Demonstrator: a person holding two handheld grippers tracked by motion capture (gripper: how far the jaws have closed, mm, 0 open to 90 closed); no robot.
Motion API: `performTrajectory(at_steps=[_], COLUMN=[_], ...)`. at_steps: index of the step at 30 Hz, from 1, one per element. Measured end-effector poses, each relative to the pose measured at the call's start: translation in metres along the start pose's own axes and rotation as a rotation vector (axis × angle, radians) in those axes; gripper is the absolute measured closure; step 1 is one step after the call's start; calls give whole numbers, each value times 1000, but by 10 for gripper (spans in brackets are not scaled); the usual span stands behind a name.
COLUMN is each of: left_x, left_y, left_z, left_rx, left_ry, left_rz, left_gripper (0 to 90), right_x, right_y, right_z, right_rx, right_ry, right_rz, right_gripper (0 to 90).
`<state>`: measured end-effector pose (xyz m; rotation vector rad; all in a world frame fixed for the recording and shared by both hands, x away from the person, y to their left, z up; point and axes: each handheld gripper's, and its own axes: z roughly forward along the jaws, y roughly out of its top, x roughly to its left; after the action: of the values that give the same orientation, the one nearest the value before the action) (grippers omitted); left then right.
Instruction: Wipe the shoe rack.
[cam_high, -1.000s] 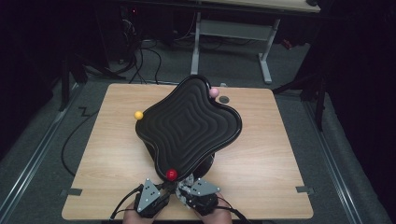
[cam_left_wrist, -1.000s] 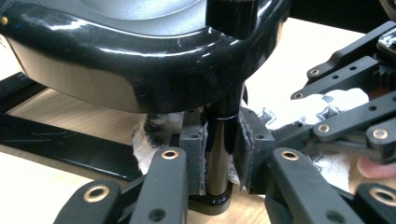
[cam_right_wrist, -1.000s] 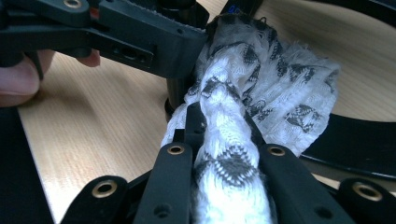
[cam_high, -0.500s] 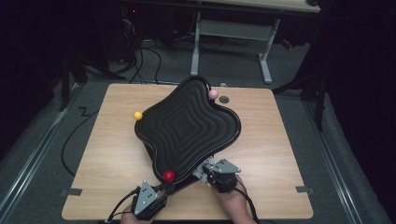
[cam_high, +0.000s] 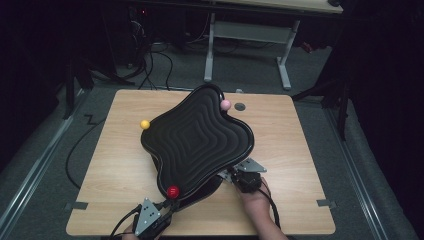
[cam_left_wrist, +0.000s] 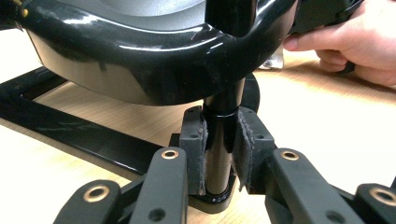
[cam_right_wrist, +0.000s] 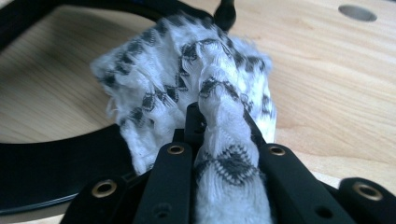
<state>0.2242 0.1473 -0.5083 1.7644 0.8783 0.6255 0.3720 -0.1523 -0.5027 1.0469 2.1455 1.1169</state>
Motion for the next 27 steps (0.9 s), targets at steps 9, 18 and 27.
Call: performTrajectory(at_steps=[9, 18, 27], left_x=[-1, -14, -19], left_y=[9, 21, 23], left_z=[19, 50, 58], left_rx=[11, 11, 10], left_ry=[-40, -92, -105], left_rz=[4, 12, 12], left_gripper=[746, 745, 744], right_x=[-7, -60, -102], right_y=[-7, -40, -90], right_z=[-49, -105, -124], right_rx=[-68, -53, 66], right_ry=[-46, -203, -336], right_rz=[23, 186, 250], right_gripper=[802, 792, 757])
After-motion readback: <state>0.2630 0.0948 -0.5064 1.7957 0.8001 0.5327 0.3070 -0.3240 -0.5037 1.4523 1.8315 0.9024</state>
